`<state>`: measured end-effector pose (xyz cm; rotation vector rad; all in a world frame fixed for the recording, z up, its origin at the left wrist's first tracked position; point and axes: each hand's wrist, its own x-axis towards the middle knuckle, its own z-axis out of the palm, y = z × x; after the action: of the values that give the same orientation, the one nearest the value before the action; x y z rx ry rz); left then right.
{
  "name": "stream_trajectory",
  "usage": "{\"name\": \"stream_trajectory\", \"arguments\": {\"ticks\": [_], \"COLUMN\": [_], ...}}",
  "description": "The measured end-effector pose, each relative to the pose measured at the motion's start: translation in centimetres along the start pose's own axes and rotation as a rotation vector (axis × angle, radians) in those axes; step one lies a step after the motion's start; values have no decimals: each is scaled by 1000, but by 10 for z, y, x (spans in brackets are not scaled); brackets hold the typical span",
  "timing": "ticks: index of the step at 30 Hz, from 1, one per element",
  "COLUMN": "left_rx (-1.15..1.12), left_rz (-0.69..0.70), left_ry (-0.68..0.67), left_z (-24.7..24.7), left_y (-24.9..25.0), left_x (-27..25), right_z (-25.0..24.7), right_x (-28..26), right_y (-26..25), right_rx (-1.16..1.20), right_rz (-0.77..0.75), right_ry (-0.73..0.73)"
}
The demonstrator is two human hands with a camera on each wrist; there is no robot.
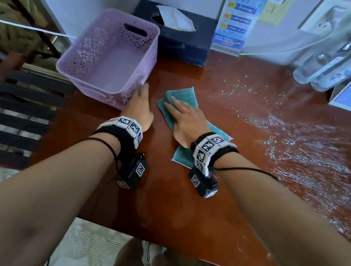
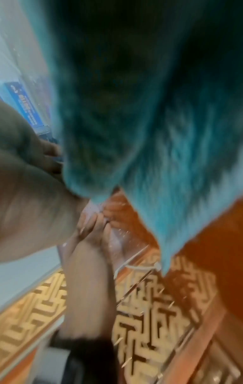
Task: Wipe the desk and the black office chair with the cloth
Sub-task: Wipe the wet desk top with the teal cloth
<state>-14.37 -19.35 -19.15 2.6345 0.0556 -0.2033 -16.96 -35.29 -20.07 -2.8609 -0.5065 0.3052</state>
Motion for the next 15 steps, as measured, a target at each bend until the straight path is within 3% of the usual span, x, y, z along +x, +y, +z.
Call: {"name": "stream_trajectory", "arguments": {"ticks": [2, 5, 9, 12, 15], "left_rx": [1, -6, -43, -46, -49], "left_rz": [22, 76, 120, 136, 142], "left_ry": [-1, -16, 36, 26, -7], "left_z": [-4, -2, 7, 13, 19], "left_y": [-1, -2, 5, 15, 23], "left_x": [4, 12, 23, 35, 50], "right_z": [6, 15, 13, 7, -1], "right_x": [6, 21, 46, 54, 39], "right_y": [9, 5, 3, 25, 73], "right_rx": [-115, -28, 30, 110, 168], "right_rz": [-73, -98, 2, 206, 614], "right_ry": [-66, -137, -97, -45, 63]}}
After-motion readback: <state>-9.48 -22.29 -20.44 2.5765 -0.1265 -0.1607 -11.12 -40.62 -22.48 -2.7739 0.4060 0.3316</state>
